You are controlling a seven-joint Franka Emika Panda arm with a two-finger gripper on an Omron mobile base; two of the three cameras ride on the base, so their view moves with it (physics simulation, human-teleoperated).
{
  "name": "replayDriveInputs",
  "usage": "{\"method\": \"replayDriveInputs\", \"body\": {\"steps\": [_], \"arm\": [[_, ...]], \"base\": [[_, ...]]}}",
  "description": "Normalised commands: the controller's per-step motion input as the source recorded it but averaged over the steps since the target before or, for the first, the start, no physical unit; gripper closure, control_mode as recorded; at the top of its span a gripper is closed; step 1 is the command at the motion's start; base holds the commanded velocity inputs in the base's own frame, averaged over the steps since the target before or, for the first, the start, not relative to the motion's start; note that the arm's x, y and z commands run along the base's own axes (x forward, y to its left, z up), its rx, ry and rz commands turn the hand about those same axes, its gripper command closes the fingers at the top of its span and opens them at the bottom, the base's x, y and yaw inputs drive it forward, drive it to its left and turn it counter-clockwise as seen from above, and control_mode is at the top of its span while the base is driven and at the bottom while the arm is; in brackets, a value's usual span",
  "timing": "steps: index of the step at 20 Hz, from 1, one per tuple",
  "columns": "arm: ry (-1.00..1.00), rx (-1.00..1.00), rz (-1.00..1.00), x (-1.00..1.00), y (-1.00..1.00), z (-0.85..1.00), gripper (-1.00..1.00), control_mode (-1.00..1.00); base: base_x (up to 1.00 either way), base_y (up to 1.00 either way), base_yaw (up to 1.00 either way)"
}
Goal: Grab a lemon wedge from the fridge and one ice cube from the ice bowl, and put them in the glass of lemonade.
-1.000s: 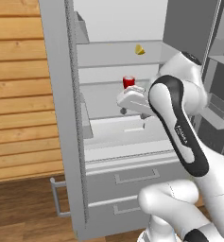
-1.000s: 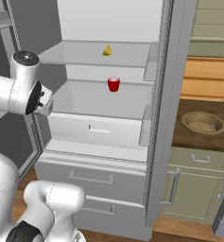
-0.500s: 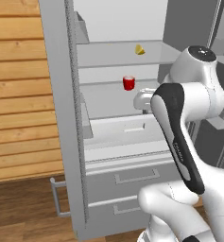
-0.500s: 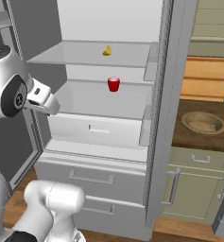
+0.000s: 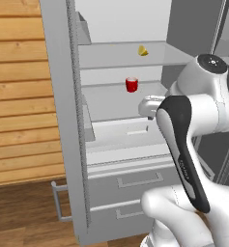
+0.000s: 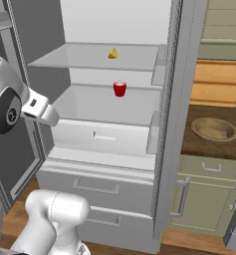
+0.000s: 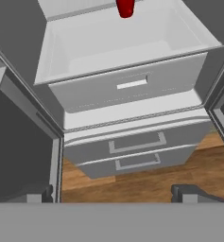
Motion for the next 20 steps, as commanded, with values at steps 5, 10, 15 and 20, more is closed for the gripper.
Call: {"method": "replayDriveInputs", "body": {"steps": [5,10,15,20], "arm": [[0.00,0.00,0.00,0.00,0.00,0.00,-1.00,-1.00],[0.00,0.00,0.00,0.00,0.00,0.00,-1.00,-1.00],[0.00,0.00,0.00,0.00,0.00,0.00,-1.00,1.00],[0.00,0.00,0.00,0.00,0.00,0.00,-1.00,1.00]], "base": [[0.00,0.00,0.00],[0.00,0.00,0.00],[0.41,0.01,0.00],[0.75,0.00,0.00]]}}
